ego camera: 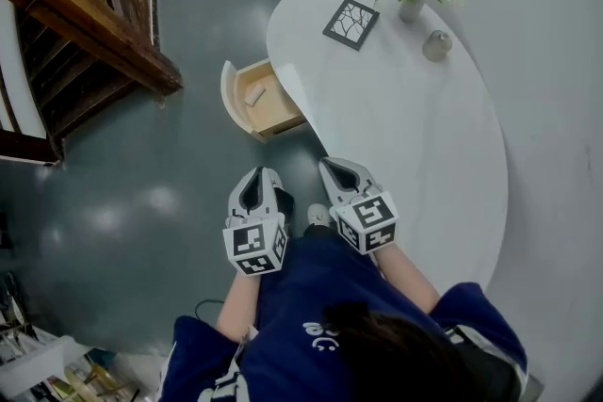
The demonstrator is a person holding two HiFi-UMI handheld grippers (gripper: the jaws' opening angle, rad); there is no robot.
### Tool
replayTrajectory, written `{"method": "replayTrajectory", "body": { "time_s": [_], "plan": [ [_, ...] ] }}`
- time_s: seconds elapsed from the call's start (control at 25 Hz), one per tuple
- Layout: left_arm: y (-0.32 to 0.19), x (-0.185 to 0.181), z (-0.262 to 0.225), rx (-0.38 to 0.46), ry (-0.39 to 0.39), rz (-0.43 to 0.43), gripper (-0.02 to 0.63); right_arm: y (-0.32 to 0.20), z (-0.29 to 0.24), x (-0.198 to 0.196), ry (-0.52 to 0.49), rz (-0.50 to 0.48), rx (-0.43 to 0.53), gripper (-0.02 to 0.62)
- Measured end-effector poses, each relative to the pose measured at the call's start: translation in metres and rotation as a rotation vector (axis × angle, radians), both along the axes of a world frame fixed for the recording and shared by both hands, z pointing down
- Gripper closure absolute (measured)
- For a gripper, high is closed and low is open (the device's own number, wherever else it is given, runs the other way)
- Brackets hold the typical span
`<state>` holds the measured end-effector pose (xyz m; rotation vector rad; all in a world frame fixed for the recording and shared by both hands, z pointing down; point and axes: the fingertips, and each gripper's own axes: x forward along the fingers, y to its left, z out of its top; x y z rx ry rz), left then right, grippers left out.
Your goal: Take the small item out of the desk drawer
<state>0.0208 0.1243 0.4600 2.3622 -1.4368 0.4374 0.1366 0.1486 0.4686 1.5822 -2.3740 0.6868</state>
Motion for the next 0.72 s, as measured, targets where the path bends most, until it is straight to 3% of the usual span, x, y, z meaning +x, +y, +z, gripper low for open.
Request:
{"method": "replayTrajectory", "body": {
  "time_s": [0.28,0.52,0.72],
  "plan": [
    [-0.059,-0.006,0.006,0.002,0.001,0.021,0.603,-0.044,0.004,-0.002,0.036,0.078,-0.025,0.588],
    [-0.111,-0.020,0.010,-0.014,-0.006,0.049,0.603,-0.088,0.001,-0.019,0.061,0.085,-0.048,0.588],
    [-0.148,-0.027,0.015,-0.036,0.035,0.088,0.603,-0.122,0.003,-0.031,0.064,0.106,-0.084,0.588]
  ]
}}
